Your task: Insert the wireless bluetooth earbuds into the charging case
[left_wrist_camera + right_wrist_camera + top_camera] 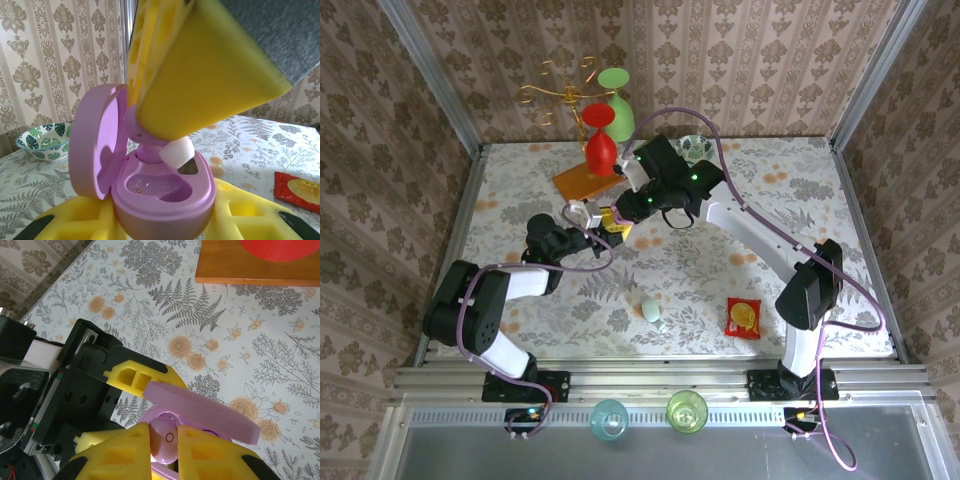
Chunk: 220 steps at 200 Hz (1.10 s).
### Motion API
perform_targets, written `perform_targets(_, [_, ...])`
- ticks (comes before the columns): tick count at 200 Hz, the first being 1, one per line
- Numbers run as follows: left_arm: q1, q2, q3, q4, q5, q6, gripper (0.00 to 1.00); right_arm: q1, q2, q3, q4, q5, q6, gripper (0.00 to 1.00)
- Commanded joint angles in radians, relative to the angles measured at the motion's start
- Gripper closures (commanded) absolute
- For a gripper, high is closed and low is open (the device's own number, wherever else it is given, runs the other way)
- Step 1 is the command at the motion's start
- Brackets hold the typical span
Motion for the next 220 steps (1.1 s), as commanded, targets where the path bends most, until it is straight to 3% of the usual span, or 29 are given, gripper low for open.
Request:
perform_targets(1, [0.01, -0.035, -0.007, 0.011, -0.001, 0.002, 0.77, 0.005, 0.017, 0.034, -0.021, -0.003, -0.019, 0.85])
perform_targets(119, [0.009, -0.037, 0.006, -0.017, -0.026, -0.015, 0.77, 0.026, 0.06, 0.041, -0.027, -0.041, -0.03, 0.85])
perform_targets(150, [0.009, -0.039, 0.009, -0.022, -0.026, -0.015, 0.77, 0.026, 0.052, 0.036, -0.027, -0.035, -0.025, 0.73])
perform_targets(220, [0.009, -0.042, 0.006, -0.023, -0.027, -0.015, 0.77, 0.012, -0.028, -0.024, 0.026, -0.036, 0.008, 0.68])
